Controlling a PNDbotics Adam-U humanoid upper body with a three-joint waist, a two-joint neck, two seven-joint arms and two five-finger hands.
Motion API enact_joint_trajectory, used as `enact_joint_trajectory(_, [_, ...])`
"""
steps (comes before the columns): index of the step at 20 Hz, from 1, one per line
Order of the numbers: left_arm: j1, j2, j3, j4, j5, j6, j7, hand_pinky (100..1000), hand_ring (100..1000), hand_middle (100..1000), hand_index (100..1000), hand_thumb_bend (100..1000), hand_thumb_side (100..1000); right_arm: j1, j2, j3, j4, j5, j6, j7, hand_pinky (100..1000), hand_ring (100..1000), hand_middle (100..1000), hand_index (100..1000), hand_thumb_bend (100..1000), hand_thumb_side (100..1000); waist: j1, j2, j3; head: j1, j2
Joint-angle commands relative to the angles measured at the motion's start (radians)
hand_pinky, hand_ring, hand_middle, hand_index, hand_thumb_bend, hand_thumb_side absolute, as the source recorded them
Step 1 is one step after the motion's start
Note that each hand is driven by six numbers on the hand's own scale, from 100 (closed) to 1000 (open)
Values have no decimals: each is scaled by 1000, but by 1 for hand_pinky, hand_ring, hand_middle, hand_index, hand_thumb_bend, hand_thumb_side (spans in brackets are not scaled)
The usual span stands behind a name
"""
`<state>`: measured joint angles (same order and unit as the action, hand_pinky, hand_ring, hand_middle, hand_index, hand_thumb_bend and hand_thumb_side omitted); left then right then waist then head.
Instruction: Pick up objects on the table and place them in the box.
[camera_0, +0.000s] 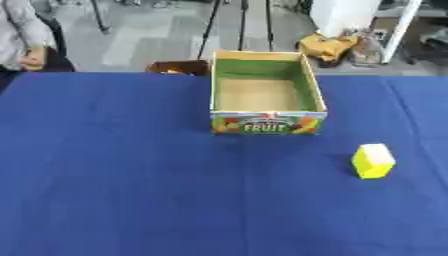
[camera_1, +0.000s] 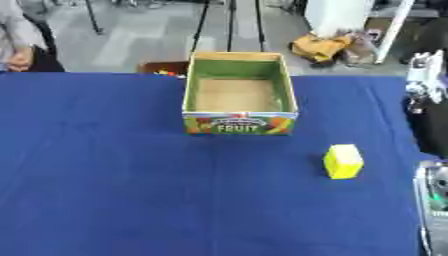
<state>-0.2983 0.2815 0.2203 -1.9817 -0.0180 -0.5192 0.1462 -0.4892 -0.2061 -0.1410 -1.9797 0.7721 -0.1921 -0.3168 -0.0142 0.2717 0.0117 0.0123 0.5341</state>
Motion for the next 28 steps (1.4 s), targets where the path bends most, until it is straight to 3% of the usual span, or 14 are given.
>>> enact_joint_trajectory(1, [-10, 12, 9, -18, -1, 0, 2, 618, 701, 840, 1000, 286, 1000, -16, -18, -3, -20, -1, 3, 0, 826, 819, 694, 844, 100, 1000, 2, -19, -2, -4, -13])
enact_joint_trajectory(13, [-9, 11, 8, -18, 0, -1, -1, 618, 701, 840, 1000, 286, 1000, -35, -46, 4, -20, 13, 17, 15, 826, 823, 700, 846, 100, 1000, 5, -18, -1, -8, -14])
enact_joint_trajectory(14, [-4, 15, 5, -18, -1, 0, -4, 618, 701, 841, 1000, 286, 1000, -45, -55, 14, -19, 19, 13, 21, 832, 847, 737, 850, 100, 1000, -2, -25, 1, -8, -7])
enact_joint_trajectory(25, [11, 22, -8, -18, 6, -2, -17, 618, 701, 841, 1000, 285, 1000, -313, -323, 273, 234, 184, 162, 186, 851, 888, 837, 906, 109, 1000, 0, -43, 25, -22, 11])
enact_joint_trajectory(28, [11, 21, -12, -18, 10, -3, -22, 618, 701, 841, 1000, 284, 1000, -386, -396, 341, 307, 227, 175, 231, 856, 895, 849, 908, 146, 1000, 3, -44, 31, -29, 11])
